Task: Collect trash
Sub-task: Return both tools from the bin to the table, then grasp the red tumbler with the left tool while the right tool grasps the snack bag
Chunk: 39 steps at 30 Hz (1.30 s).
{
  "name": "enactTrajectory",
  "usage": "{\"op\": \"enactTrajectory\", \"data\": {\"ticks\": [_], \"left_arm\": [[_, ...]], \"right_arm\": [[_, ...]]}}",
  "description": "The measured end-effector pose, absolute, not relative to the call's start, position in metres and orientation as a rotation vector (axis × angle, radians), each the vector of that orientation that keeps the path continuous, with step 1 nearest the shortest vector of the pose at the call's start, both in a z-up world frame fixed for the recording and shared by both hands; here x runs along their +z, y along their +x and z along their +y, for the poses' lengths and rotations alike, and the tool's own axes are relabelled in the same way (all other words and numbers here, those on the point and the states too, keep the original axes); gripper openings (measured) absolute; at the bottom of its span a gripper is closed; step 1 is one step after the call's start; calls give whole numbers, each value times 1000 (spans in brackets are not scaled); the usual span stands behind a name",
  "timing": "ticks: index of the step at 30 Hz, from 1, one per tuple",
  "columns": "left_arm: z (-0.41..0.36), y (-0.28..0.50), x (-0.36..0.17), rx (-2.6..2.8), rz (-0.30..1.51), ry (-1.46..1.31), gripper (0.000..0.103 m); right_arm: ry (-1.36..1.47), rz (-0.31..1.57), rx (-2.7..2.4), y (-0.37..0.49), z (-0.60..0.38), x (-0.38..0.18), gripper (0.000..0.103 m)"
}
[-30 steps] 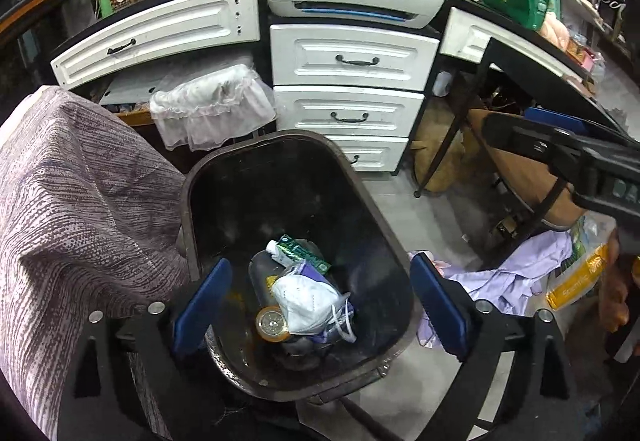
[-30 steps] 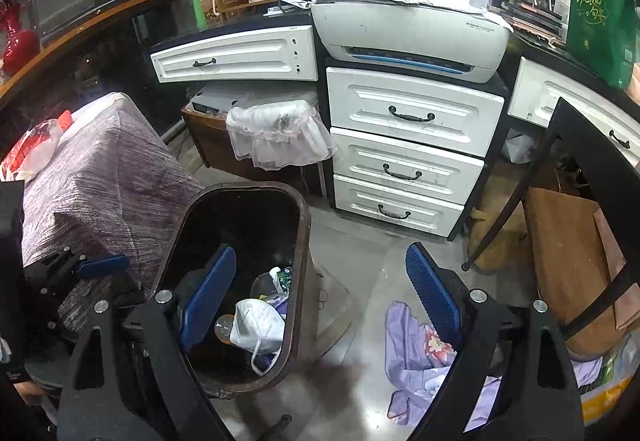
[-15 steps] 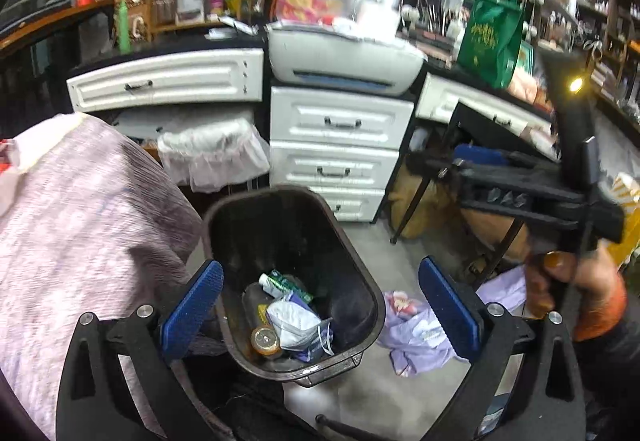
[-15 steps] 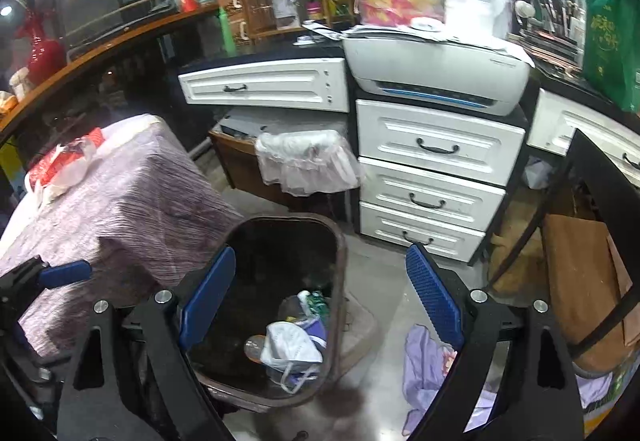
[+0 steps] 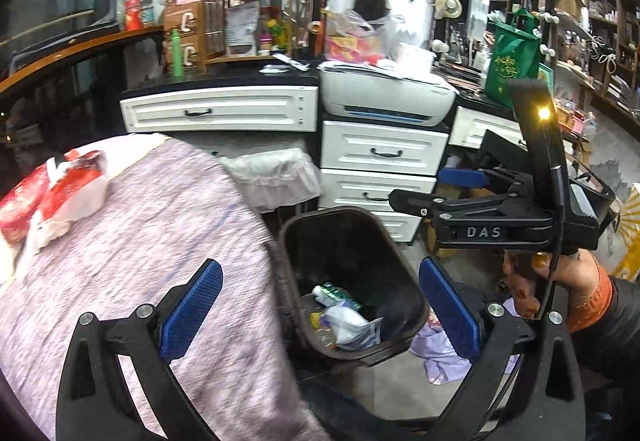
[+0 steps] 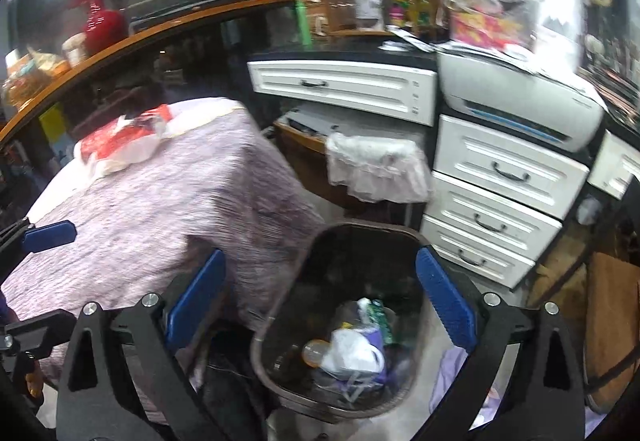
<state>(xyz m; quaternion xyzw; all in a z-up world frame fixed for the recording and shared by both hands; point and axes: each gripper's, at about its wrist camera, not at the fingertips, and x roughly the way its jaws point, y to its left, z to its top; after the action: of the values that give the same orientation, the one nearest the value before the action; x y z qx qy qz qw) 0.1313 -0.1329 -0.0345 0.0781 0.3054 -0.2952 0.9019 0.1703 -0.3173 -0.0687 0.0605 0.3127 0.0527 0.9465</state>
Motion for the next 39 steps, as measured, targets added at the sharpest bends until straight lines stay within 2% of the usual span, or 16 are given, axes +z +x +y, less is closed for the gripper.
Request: {"op": "enactTrajectory", "data": {"ticks": [27, 34, 39], "left_arm": [[83, 181, -36, -175, 685, 49, 97], [110, 212, -16, -138, 663, 178, 97], [124, 270, 1, -172, 712, 301, 97]], "right_arm": [[-67, 655, 499, 245, -129, -32, 95], [-59, 679, 536, 268, -100, -33, 95], [-69, 712, 547, 279, -95, -41, 95]]}}
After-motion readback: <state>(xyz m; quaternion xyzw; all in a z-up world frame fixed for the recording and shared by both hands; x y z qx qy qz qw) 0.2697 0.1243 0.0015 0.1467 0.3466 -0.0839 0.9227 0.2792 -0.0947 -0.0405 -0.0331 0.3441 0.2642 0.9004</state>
